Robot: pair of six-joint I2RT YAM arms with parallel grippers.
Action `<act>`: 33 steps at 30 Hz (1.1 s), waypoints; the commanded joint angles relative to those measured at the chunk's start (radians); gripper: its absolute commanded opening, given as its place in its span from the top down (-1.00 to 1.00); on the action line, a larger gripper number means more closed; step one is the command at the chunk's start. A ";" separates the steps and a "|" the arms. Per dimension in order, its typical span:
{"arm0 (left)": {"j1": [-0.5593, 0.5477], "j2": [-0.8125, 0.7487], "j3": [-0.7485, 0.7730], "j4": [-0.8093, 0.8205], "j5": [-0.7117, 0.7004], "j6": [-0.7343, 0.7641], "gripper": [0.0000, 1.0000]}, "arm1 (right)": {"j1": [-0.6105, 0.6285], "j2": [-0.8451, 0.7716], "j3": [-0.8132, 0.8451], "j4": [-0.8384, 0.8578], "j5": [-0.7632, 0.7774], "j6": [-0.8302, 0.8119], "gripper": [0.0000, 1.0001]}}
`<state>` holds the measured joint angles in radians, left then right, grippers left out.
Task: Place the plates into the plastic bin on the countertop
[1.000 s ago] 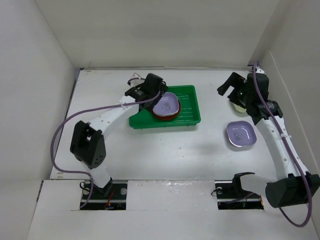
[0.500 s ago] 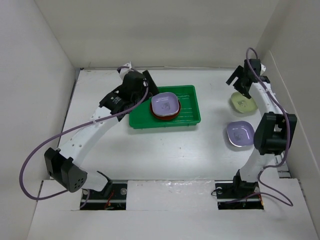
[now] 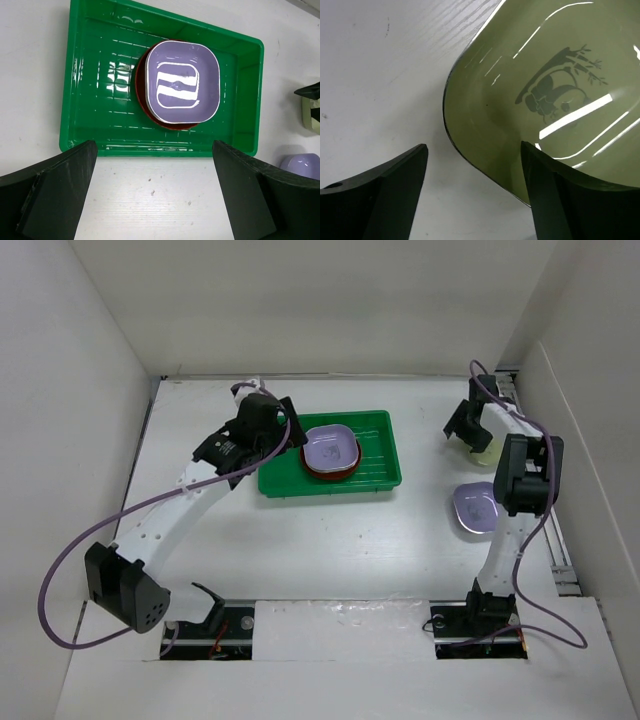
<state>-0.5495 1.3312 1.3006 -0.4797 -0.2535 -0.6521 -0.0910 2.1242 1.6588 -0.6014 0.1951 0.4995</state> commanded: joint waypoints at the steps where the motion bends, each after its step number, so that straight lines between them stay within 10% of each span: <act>1: -0.001 -0.033 -0.027 0.033 0.010 0.023 -0.99 | 0.023 0.009 0.059 0.006 0.012 -0.013 -0.55; 13: -0.001 -0.043 -0.066 0.043 -0.023 0.014 -0.99 | 0.129 0.088 0.188 -0.043 0.059 -0.022 1.00; 22: 0.060 -0.081 -0.075 -0.049 -0.096 -0.015 -0.99 | 0.417 -0.153 0.229 -0.117 0.219 -0.001 1.00; 26: 0.302 -0.111 -0.127 -0.025 0.016 -0.015 -0.99 | 0.580 -0.139 0.314 -0.169 0.253 -0.001 1.00; 33: 0.413 -0.152 -0.136 -0.027 0.040 0.035 -0.99 | 0.798 0.066 0.602 -0.288 0.333 -0.001 1.00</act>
<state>-0.1337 1.2125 1.1404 -0.5060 -0.2356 -0.6502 0.6868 2.1086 2.1719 -0.8101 0.4660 0.4953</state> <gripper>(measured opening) 0.993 0.026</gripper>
